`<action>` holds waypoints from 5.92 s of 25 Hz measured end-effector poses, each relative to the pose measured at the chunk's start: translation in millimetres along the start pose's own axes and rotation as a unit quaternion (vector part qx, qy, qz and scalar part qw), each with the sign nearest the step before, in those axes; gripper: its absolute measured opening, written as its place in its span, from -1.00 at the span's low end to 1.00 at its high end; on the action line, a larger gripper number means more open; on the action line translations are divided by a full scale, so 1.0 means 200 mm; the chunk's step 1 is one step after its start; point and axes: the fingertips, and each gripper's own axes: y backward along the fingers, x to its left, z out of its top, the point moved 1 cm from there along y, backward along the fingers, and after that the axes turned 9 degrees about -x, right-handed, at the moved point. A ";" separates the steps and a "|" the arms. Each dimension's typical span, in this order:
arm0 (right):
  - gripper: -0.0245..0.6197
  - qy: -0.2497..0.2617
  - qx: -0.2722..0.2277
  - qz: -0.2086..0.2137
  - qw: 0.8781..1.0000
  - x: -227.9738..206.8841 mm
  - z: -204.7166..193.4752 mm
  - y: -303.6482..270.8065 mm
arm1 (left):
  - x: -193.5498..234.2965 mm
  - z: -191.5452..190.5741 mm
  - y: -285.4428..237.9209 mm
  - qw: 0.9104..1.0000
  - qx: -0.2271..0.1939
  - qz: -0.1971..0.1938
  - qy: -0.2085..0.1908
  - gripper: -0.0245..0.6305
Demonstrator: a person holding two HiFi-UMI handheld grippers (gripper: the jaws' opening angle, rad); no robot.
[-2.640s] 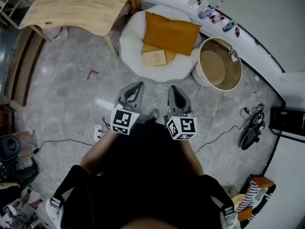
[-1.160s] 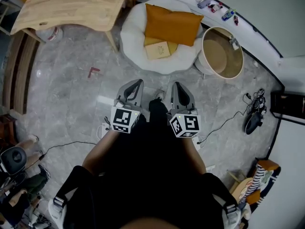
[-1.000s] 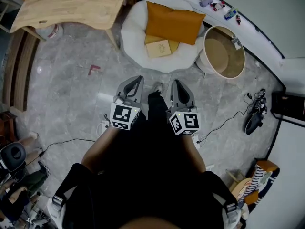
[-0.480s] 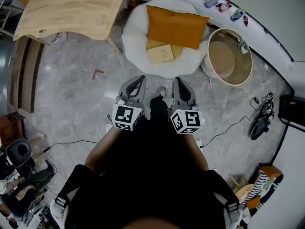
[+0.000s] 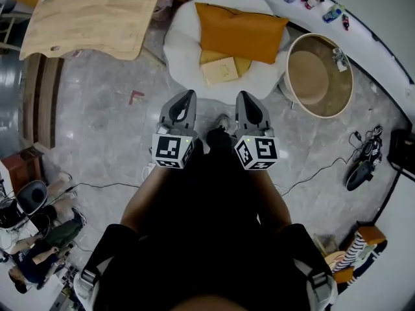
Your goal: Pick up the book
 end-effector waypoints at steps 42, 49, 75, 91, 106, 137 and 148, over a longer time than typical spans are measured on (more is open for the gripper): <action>-0.91 -0.088 0.173 -0.143 0.971 -0.84 -1.90 -0.92 | 0.52 -1.45 -1.03 0.986 0.139 -0.043 0.081 -0.91; -0.91 -0.098 0.196 -0.157 0.963 -0.95 -2.18 -0.91 | 0.52 -1.71 -1.09 0.984 0.147 -0.036 0.094 -0.91; -0.17 -0.322 0.280 -0.181 0.886 -1.31 -3.53 -0.88 | 0.67 -2.40 -1.16 0.972 0.190 -0.028 0.136 -0.91; 0.16 -0.417 0.289 -0.115 0.854 -1.24 -3.78 -1.12 | 0.70 -2.48 -1.16 0.966 0.214 -0.035 0.139 -0.91; 0.22 -0.423 0.293 -0.116 0.850 -1.27 -3.79 -1.14 | 0.67 -2.45 -1.17 0.965 0.215 -0.029 0.147 -0.91; -0.16 -0.120 0.354 -0.219 0.901 -1.41 -3.20 -0.88 | 0.64 -2.14 -1.15 0.977 0.181 -0.030 0.111 -0.91; -0.20 0.070 0.394 -0.161 0.902 -1.33 -3.03 -1.06 | 0.65 -2.12 -1.12 0.978 0.173 -0.018 0.117 -0.91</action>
